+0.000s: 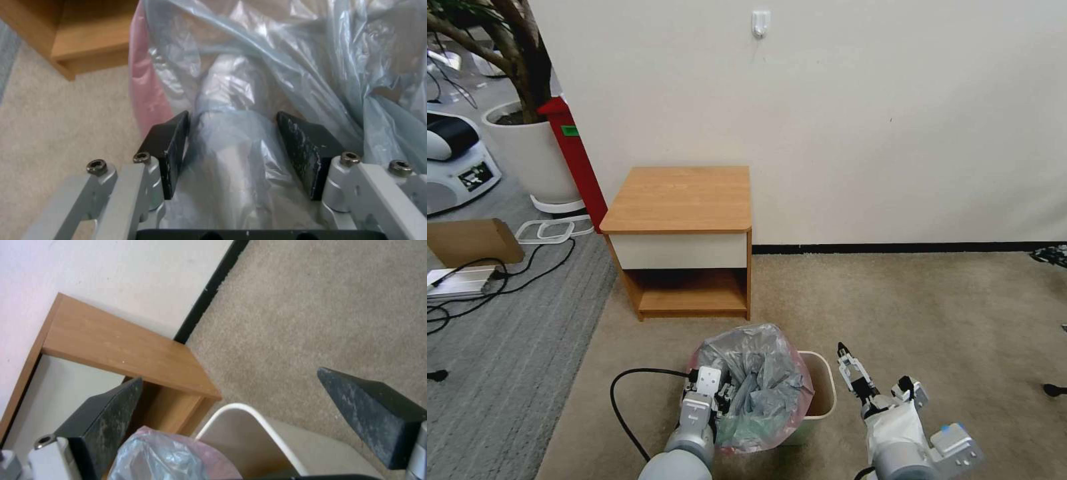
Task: Pick up the garbage bag from the table and place it over the trash can.
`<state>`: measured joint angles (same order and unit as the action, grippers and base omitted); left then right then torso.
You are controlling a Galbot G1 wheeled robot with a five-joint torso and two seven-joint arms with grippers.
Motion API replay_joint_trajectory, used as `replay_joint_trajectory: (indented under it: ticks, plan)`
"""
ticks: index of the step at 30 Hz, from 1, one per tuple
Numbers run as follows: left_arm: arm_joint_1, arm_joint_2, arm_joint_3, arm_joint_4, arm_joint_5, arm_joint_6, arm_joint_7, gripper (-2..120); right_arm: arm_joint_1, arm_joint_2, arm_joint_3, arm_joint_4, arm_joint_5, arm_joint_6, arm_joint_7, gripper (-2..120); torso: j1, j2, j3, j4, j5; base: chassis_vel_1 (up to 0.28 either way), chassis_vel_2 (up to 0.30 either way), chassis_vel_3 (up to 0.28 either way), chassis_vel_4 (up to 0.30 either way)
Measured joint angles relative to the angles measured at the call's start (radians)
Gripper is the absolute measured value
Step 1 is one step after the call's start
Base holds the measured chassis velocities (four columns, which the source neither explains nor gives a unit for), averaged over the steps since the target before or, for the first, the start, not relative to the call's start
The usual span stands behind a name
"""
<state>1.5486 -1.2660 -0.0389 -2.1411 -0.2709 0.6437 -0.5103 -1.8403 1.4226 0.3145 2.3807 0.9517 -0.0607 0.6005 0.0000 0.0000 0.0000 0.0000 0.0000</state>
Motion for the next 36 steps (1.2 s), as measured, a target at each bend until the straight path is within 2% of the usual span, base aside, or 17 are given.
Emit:
replay_joint_trajectory:
  ticks: [13, 17, 21, 22, 23, 26, 29, 31, 33, 36]
  plan:
    - [-0.05, -0.015, 0.014, 0.031, -0.135, 0.044, -0.077, 49, -0.007, -0.002, -0.019, -0.017, -0.034, 0.019, 0.001, 100, 0.0, 0.0, 0.0, 0.0, 0.0001, 0.0, 0.0, 0.0, 0.0]
    - [-0.054, -0.021, 0.012, 0.028, -0.198, 0.064, -0.11, 36, -0.008, -0.002, -0.018, -0.021, -0.036, 0.022, 0.001, 100, 0.0, 0.0, 0.0, 0.0001, 0.0003, 0.0, 0.0, 0.0, 0.0]
    - [-0.055, -0.024, 0.011, 0.029, -0.207, 0.072, -0.112, 29, -0.008, -0.002, -0.019, -0.022, -0.037, 0.023, 0.001, 100, 0.0, 0.0, 0.0, 0.0001, 0.0003, 0.0, 0.0, 0.0, 0.0]
    - [-0.055, -0.026, 0.01, 0.029, -0.21, 0.082, -0.112, 21, -0.008, -0.002, -0.019, -0.022, -0.038, 0.024, 0.001, 100, 0.0, 0.0, 0.0, 0.0001, 0.0003, 0.0, 0.0, 0.0, 0.0]
    - [-0.055, -0.026, 0.01, 0.029, -0.21, 0.082, -0.112, 21, -0.008, -0.002, -0.019, -0.022, -0.038, 0.024, 0.001, 100, 0.0, 0.0, 0.0, 0.0001, 0.0003, 0.0, 0.0, 0.0, 0.0]
    - [-0.055, -0.029, 0.01, 0.032, -0.198, 0.076, -0.11, 10, -0.007, -0.003, -0.016, -0.019, -0.044, 0.025, -0.002, 100, 0.0, 0.0, 0.0, 0.0, 0.0001, 0.0, 0.0, 0.0, 0.0]
    - [-0.052, -0.03, 0.01, 0.035, -0.196, 0.052, -0.108, 7, -0.008, -0.005, -0.014, -0.015, -0.057, 0.025, -0.012, 100, 0.0, 0.0, 0.0, 0.0, 0.0001, 0.0, 0.0, 0.0, 0.0]
    - [-0.041, -0.027, 0.007, 0.044, -0.196, -0.033, -0.095, 7, -0.014, -0.013, 0.0, -0.005, -0.109, 0.025, -0.063, 100, 0.0, 0.0, 0.0, -0.0001, 0.0, 0.0, 0.0, 0.0, 0.0]
    - [-0.038, -0.027, 0.005, 0.047, -0.195, -0.061, -0.088, 7, -0.017, -0.015, 0.003, 0.0, -0.125, 0.025, -0.082, 100, 0.0, 0.0, 0.0, -0.0001, -0.0001, 0.0, 0.0, 0.0, 0.0]
    - [-0.02, -0.021, -0.013, 0.046, -0.175, -0.174, -0.054, 3, -0.043, -0.034, 0.022, 0.032, -0.219, 0.016, -0.198, 100, 0.0, 0.0, 0.0, -0.0002, -0.0001, 0.0, 0.0, 0.0, 0.0]
